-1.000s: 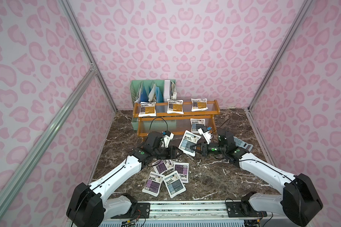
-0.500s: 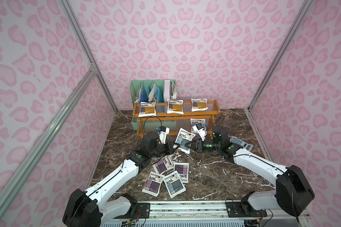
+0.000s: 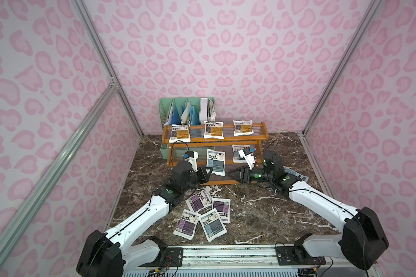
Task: Place the bagged coffee beans on the shelf by color
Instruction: Place the bagged coffee beans on the shelf.
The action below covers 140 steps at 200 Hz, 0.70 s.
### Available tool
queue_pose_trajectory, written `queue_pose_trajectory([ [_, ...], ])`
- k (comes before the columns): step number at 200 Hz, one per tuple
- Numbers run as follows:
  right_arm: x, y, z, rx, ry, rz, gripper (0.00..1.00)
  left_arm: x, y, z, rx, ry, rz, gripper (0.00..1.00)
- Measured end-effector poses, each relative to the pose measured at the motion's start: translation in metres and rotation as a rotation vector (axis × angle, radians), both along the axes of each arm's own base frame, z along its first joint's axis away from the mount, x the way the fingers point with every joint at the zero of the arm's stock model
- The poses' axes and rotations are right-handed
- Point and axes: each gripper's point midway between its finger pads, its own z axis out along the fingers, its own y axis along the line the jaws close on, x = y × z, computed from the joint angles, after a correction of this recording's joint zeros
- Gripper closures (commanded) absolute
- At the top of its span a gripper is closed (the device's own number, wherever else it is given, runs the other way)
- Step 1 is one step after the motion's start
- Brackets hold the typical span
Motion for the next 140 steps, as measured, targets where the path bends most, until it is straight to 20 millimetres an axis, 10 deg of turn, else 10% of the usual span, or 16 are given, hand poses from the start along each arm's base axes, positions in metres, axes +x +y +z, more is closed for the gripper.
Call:
queue_pose_trajectory([
  [119, -0.007, -0.052, -0.005, -0.011, -0.009, -0.132, 0.53, 0.052, -0.010, -0.020, 0.058, 0.003, 0.088, 1.00],
  [140, -0.009, -0.054, -0.005, -0.008, -0.009, -0.135, 0.54, 0.057, -0.011, -0.025, 0.066, 0.010, 0.097, 0.83],
])
